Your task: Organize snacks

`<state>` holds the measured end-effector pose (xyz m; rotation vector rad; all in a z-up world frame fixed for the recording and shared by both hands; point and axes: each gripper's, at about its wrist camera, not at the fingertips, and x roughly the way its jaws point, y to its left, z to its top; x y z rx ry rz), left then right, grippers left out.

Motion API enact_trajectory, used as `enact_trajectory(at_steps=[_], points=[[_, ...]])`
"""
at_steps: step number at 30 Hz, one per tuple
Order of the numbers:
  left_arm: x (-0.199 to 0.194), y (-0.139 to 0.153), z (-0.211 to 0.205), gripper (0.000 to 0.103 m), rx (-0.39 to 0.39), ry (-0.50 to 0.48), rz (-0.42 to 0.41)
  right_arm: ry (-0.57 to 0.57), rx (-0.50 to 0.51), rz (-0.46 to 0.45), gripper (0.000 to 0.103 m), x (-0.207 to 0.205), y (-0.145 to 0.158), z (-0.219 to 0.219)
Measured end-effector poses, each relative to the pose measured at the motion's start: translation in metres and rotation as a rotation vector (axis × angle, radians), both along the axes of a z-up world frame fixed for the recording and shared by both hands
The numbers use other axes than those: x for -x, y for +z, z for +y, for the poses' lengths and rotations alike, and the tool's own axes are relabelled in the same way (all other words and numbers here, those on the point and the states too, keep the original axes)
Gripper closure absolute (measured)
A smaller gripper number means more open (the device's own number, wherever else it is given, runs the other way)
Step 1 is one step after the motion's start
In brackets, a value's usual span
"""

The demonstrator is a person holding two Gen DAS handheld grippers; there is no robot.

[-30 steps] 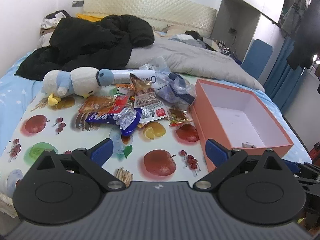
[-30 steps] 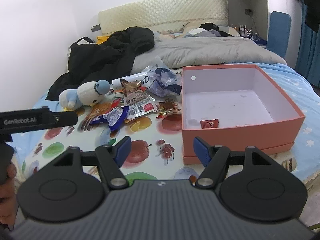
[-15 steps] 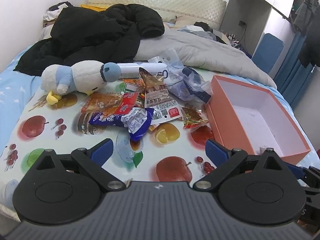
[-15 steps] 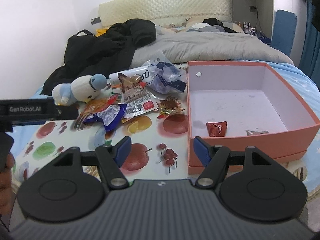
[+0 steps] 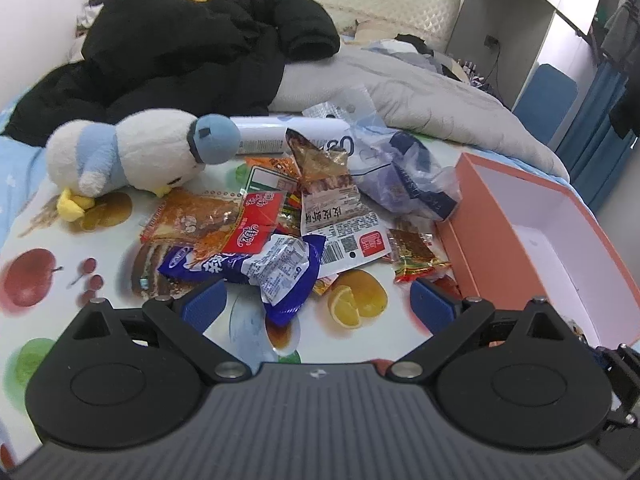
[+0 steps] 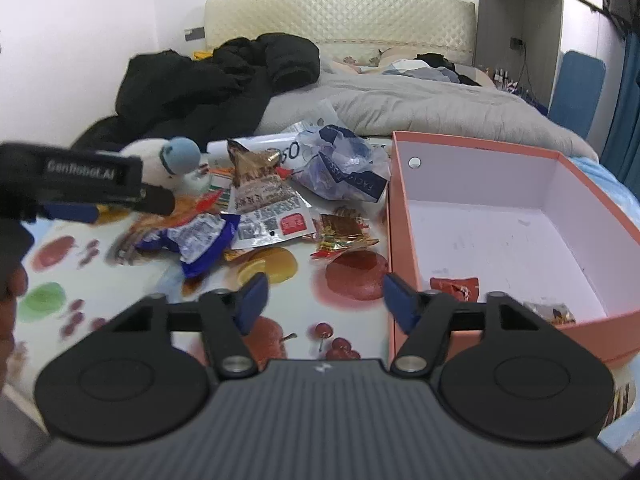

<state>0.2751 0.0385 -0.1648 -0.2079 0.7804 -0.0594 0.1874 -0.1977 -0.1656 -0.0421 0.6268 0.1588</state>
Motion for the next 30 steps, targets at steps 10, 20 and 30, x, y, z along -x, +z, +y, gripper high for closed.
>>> enact_trajectory(at_steps=[10, 20, 30], points=[[-0.035, -0.035, 0.017, 0.004, 0.087, 0.071, 0.055, 0.013, 0.259, 0.032, 0.051, -0.044, -0.042, 0.032], [-0.063, -0.09, 0.043, 0.014, 0.251, 0.188, 0.155, 0.095, 0.442, 0.004, 0.057, -0.083, -0.075, 0.072], [-0.078, -0.117, 0.046, 0.04, 0.325, 0.173, 0.165, -0.117, 0.193, 0.071, 0.057, -0.125, -0.098, 0.058]])
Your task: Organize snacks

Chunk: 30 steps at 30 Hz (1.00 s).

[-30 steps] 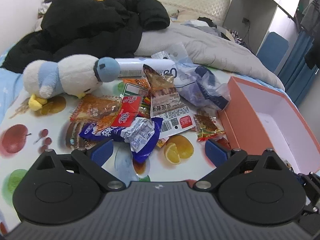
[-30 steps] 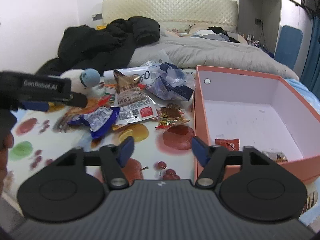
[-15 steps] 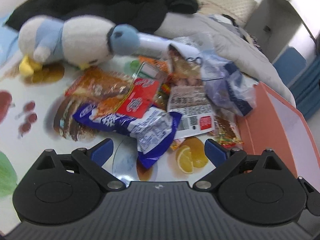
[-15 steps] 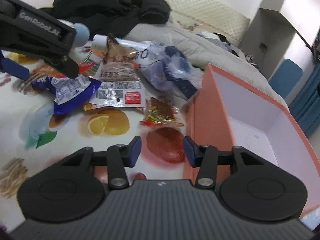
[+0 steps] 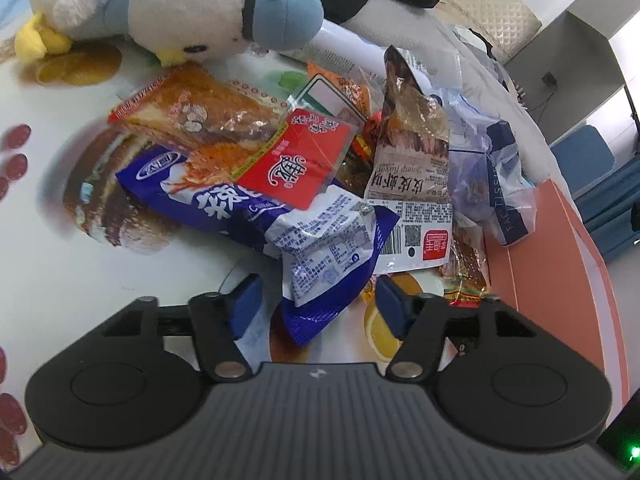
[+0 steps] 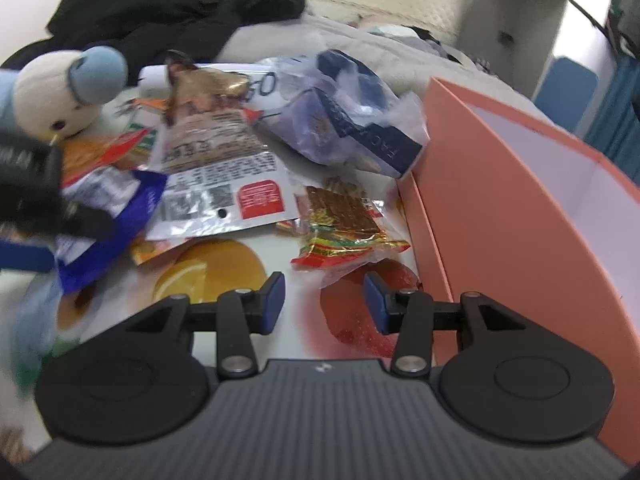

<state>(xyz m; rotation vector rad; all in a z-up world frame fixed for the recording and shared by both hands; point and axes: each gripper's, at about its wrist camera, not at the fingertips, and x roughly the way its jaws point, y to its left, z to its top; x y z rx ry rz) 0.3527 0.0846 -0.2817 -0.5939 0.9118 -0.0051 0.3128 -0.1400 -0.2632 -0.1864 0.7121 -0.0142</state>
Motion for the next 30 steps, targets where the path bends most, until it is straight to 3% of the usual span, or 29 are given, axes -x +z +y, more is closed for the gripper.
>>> enact_trajectory(at_steps=[5, 8, 12, 14, 17, 30], points=[[-0.004, -0.004, 0.0, 0.057, 0.049, -0.017, -0.024, -0.031, -0.05, 0.006, 0.058, -0.015, -0.008, -0.005], [-0.003, -0.006, -0.001, 0.076, 0.065, -0.029, -0.038, -0.042, -0.054, 0.008, 0.071, -0.02, -0.014, -0.006], [-0.002, -0.004, -0.004, 0.083, 0.056, -0.064, -0.052, -0.067, -0.08, 0.004, 0.088, -0.022, -0.014, -0.006], [0.001, -0.001, -0.006, 0.084, 0.055, -0.071, -0.07, -0.072, -0.076, -0.002, 0.095, -0.022, -0.013, -0.006], [0.006, 0.002, -0.006, 0.087, 0.073, -0.071, -0.077, -0.06, -0.065, -0.018, 0.097, -0.016, -0.009, -0.004], [0.074, 0.027, -0.018, 0.09, 0.087, -0.139, -0.109, -0.033, -0.081, -0.018, 0.097, 0.049, 0.017, -0.005]])
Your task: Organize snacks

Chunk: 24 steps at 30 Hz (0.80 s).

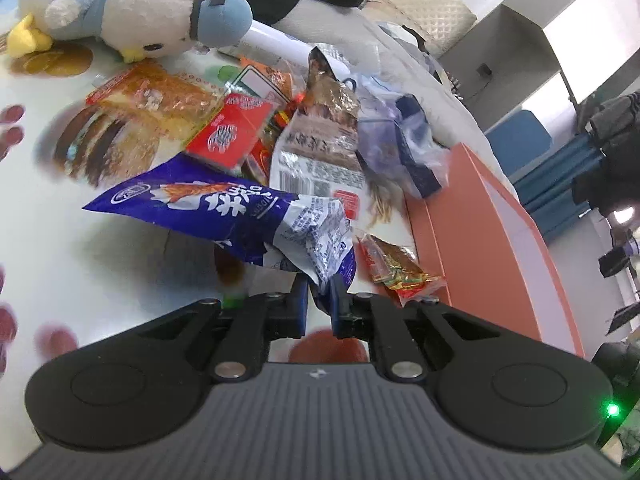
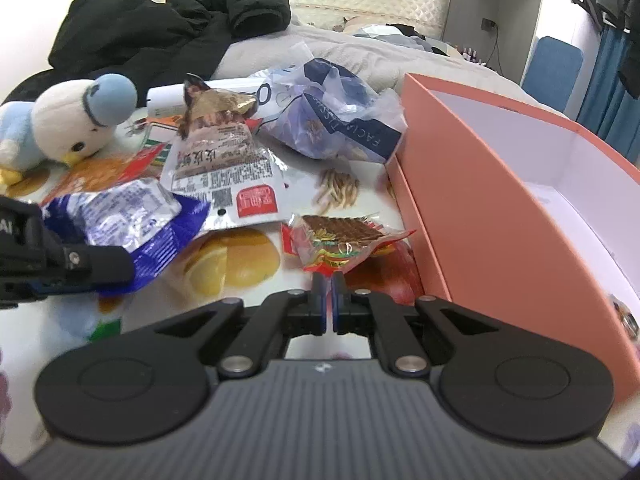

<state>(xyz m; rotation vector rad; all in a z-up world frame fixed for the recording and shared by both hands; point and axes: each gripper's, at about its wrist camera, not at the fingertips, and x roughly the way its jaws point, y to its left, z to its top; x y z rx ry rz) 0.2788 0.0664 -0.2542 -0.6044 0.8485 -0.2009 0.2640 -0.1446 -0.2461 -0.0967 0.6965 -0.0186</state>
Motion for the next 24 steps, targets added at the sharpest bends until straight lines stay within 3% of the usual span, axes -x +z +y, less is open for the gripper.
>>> enact_trajectory(at_steps=[17, 24], points=[[0.136, 0.007, 0.002, 0.091, 0.014, 0.008, 0.025, 0.147, 0.003, 0.058, 0.098, 0.13, 0.024, -0.007], [0.16, 0.005, 0.02, 0.091, 0.001, 0.06, 0.069, 0.212, -0.032, 0.121, 0.097, 0.151, 0.024, -0.012]])
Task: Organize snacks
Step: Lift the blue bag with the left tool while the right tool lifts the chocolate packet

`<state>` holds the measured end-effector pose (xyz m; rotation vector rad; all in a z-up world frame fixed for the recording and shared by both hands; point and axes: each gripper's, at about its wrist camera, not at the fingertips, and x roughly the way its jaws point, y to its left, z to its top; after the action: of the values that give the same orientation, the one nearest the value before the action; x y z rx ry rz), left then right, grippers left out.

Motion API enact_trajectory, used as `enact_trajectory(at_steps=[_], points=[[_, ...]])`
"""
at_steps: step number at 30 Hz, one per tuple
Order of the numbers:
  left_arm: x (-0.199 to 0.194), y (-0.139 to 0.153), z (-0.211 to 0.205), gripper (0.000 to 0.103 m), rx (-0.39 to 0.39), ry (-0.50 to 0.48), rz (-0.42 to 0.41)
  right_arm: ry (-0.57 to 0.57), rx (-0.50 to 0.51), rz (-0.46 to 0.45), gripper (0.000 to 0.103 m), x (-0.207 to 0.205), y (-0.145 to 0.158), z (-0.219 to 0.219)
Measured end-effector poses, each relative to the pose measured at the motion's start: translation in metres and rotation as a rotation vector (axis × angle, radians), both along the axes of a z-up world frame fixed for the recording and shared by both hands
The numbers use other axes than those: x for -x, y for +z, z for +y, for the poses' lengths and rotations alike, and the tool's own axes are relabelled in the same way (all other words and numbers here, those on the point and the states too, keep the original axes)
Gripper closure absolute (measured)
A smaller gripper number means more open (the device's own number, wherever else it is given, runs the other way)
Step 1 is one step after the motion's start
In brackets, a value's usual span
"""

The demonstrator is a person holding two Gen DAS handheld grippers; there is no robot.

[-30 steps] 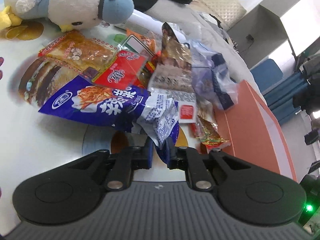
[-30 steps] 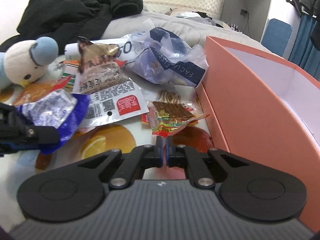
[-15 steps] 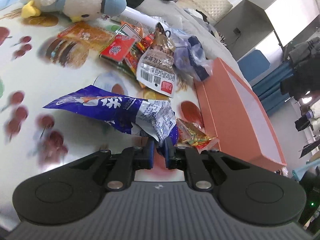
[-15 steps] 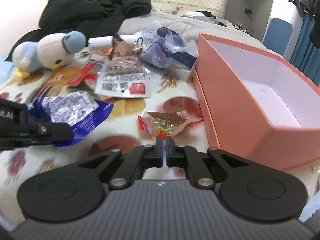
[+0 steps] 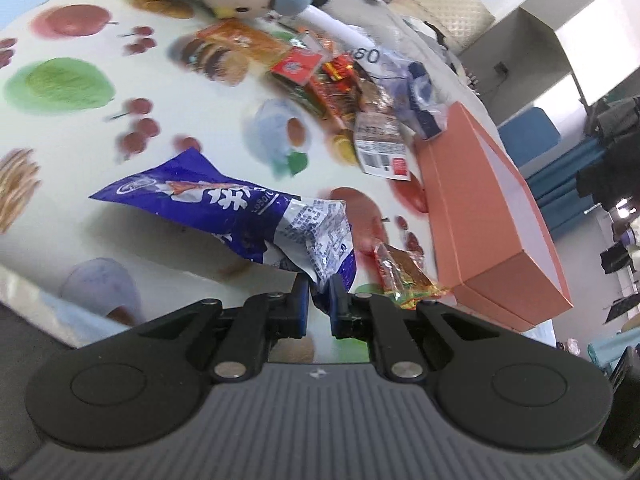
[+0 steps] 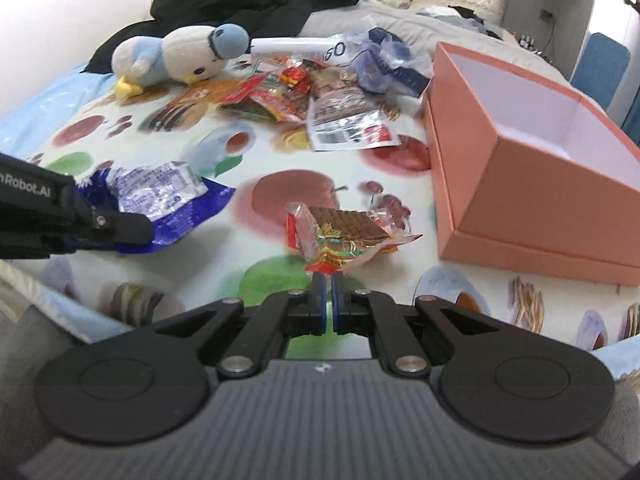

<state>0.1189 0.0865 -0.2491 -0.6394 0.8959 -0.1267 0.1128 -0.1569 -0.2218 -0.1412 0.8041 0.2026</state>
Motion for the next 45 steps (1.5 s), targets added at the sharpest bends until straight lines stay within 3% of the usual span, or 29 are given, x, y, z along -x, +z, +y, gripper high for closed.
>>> enact_trajectory(at_steps=[4, 5, 6, 7, 8, 9, 11, 15, 18, 22, 25, 31, 36, 40, 45], points=[[0.002, -0.003, 0.01, 0.088, 0.002, 0.055, 0.052, 0.028, -0.045, 0.04, 0.094, 0.004, -0.003, -0.001], [0.002, -0.005, 0.013, 0.077, 0.033, 0.063, 0.068, 0.039, -0.065, 0.05, 0.092, 0.004, -0.003, -0.001], [0.002, -0.007, 0.016, 0.055, 0.061, 0.073, 0.075, 0.048, -0.078, 0.061, 0.085, 0.003, -0.003, -0.001], [0.003, -0.007, 0.017, 0.042, 0.081, 0.088, 0.078, 0.051, -0.081, 0.065, 0.078, 0.004, -0.003, -0.001], [0.004, -0.007, 0.019, 0.026, 0.087, 0.111, 0.079, 0.06, -0.086, 0.071, 0.064, 0.004, -0.003, -0.001], [0.007, -0.006, 0.02, 0.024, 0.088, 0.132, 0.071, 0.065, -0.089, 0.073, 0.051, 0.005, -0.003, -0.001], [0.008, -0.005, 0.019, 0.024, 0.104, 0.14, 0.06, 0.07, -0.09, 0.061, 0.04, 0.008, 0.0, -0.003], [0.006, -0.003, 0.019, 0.024, 0.122, 0.191, 0.051, 0.073, -0.102, -0.001, 0.036, 0.015, 0.01, -0.012], [0.001, -0.006, 0.02, 0.024, 0.125, 0.238, 0.065, 0.077, -0.14, -0.063, 0.024, 0.013, 0.02, -0.018], [-0.006, -0.014, 0.022, 0.024, 0.15, 0.288, 0.091, 0.066, -0.097, -0.093, 0.024, -0.006, 0.024, -0.017], [-0.01, -0.018, 0.022, 0.024, 0.144, 0.306, 0.106, 0.068, -0.086, -0.013, 0.025, -0.032, 0.011, -0.016], [-0.017, -0.024, 0.023, 0.026, 0.132, 0.315, 0.111, 0.07, -0.05, 0.06, 0.025, -0.06, -0.012, -0.014], [-0.022, -0.028, 0.023, 0.029, 0.127, 0.315, 0.113, 0.071, -0.009, 0.086, 0.028, -0.069, -0.027, -0.011], [-0.029, -0.029, 0.021, 0.033, 0.101, 0.296, 0.116, 0.046, -0.038, 0.116, 0.028, -0.071, -0.033, -0.015], [-0.039, -0.029, 0.015, 0.043, 0.057, 0.257, 0.116, 0.076, -0.01, 0.111, 0.039, -0.068, -0.031, -0.008]])
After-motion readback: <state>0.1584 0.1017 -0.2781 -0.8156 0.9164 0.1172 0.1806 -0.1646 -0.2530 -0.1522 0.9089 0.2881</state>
